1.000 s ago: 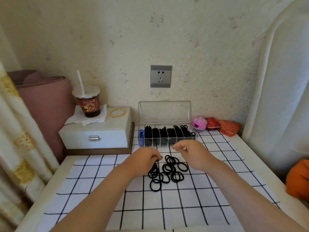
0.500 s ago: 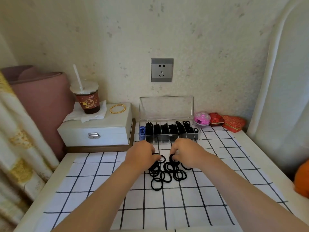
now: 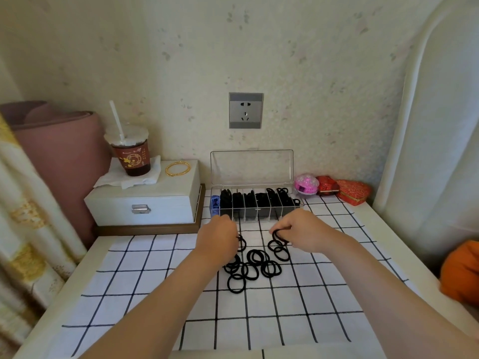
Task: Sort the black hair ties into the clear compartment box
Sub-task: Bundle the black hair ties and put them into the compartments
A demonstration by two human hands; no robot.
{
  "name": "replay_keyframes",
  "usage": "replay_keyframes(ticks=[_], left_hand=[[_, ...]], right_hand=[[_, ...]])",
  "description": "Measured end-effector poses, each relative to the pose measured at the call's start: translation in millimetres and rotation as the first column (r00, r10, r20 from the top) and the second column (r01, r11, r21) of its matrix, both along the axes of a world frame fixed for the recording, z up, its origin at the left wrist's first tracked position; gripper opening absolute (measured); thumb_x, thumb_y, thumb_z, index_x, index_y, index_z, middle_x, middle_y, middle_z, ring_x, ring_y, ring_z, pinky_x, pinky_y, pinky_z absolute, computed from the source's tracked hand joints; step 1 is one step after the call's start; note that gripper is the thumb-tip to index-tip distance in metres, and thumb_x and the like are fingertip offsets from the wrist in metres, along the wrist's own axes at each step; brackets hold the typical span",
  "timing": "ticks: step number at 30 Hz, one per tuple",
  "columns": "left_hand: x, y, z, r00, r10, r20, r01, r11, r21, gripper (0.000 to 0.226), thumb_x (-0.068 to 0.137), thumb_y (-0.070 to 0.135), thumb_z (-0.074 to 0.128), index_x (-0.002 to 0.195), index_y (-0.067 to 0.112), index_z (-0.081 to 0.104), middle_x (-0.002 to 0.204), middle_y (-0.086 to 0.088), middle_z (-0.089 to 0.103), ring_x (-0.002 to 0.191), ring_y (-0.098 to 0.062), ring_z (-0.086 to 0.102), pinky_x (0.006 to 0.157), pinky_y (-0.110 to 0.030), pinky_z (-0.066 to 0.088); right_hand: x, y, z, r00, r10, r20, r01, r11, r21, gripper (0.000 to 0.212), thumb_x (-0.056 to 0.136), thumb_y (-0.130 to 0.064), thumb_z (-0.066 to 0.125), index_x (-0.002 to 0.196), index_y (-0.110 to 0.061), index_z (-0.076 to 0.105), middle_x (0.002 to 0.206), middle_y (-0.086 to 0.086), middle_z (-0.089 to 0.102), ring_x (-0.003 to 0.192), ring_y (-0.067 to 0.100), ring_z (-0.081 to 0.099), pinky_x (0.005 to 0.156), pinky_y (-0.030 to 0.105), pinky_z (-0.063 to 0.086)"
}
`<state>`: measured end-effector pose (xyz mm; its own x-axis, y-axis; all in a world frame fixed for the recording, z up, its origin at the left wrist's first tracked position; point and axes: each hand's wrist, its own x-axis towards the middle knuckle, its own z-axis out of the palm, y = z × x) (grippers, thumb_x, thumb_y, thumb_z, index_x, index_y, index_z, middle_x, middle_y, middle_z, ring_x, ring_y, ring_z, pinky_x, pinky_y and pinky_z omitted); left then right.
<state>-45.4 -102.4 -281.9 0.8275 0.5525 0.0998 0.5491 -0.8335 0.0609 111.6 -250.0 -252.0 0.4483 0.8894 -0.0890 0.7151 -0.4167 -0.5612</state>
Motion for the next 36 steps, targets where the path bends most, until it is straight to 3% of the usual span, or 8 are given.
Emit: replay_keyframes(ticks=[3,6,10,17,20,23,28,36], left_hand=[[-5.6,0.8,16.4,0.989,-0.044,0.142,0.075,0.974,-0.216,0.022,0.101,0.022,0.047,0.110,0.017,0.066,0.109,-0.001,0.060,0.102,-0.017,0.053,0.085,-0.032,0.050],[-11.9,2.7,36.4,0.964,0.027,0.264,0.097,0.890,-0.445,0.014,0.103,0.021,0.043,0.107,0.020,0.056,0.093,0.000,0.065,0.084,-0.016,0.062,0.074,-0.029,0.050],[-24.2,8.7,36.5,0.970,0.067,0.235,0.097,0.776,-0.623,0.011,0.098,0.015,0.055,0.101,0.023,0.061,0.085,0.007,0.069,0.080,-0.006,0.067,0.076,-0.020,0.052],[-34.0,15.7,28.2,0.986,0.080,0.146,0.015,0.831,-0.555,0.021,0.089,0.006,0.067,0.099,0.022,0.075,0.094,0.009,0.067,0.089,-0.005,0.063,0.090,-0.021,0.050],[-34.1,16.9,30.1,0.986,0.098,0.137,-0.005,0.831,-0.557,0.017,0.089,0.016,0.070,0.103,0.024,0.076,0.100,0.006,0.072,0.086,-0.006,0.065,0.091,-0.025,0.053],[-35.0,14.3,29.0,0.999,0.038,0.000,-0.034,0.895,-0.445,0.026,0.090,0.023,0.068,0.116,0.022,0.073,0.113,0.005,0.069,0.099,-0.011,0.063,0.089,-0.023,0.048],[-31.0,4.3,28.1,0.988,0.005,-0.154,-0.050,0.955,-0.294,0.024,0.092,0.015,0.061,0.110,0.020,0.075,0.108,-0.002,0.071,0.100,-0.018,0.065,0.083,-0.022,0.050],[-37.7,5.4,29.9,0.999,0.028,-0.034,-0.040,0.906,-0.420,0.010,0.091,0.019,0.062,0.094,0.019,0.071,0.096,0.001,0.068,0.090,-0.015,0.063,0.078,-0.024,0.050]], right_hand=[[-0.8,-3.1,-4.0,0.997,0.022,0.069,-0.014,0.994,-0.110,0.028,0.094,-0.020,0.065,0.119,-0.029,0.072,0.121,-0.006,0.068,0.108,0.009,0.063,0.095,0.022,0.047],[-4.0,-1.4,-8.8,0.989,0.034,0.147,-0.010,0.986,-0.165,0.036,0.093,-0.024,0.065,0.128,-0.031,0.065,0.115,-0.004,0.067,0.106,0.014,0.062,0.091,0.025,0.046],[-8.3,5.2,-12.3,0.967,0.024,0.252,0.013,0.990,-0.143,0.027,0.092,-0.019,0.064,0.116,-0.027,0.073,0.118,-0.006,0.069,0.108,0.014,0.063,0.092,0.027,0.050],[-14.1,5.4,-11.5,0.987,-0.009,0.158,0.015,0.999,-0.033,0.014,0.090,-0.010,0.064,0.094,-0.021,0.072,0.093,-0.009,0.067,0.092,0.012,0.064,0.084,0.027,0.054],[-9.8,4.4,-6.2,0.997,-0.079,-0.016,0.081,0.991,0.106,0.016,0.090,-0.011,0.067,0.101,-0.021,0.071,0.093,-0.011,0.064,0.078,0.001,0.061,0.072,0.015,0.047],[-5.5,3.4,-0.6,0.994,-0.054,-0.095,0.058,0.998,0.037,0.032,0.091,-0.016,0.068,0.123,-0.019,0.067,0.108,-0.006,0.062,0.075,-0.003,0.055,0.082,0.021,0.048],[-11.7,-3.1,-6.0,0.985,0.054,0.165,-0.027,0.986,-0.162,0.033,0.093,-0.014,0.063,0.125,-0.019,0.069,0.126,-0.003,0.065,0.115,0.013,0.060,0.096,0.019,0.043],[-14.9,3.6,-10.0,0.984,0.031,0.174,-0.012,0.994,-0.111,0.014,0.090,-0.015,0.064,0.096,-0.019,0.076,0.094,-0.004,0.072,0.088,0.014,0.066,0.081,0.030,0.056]])
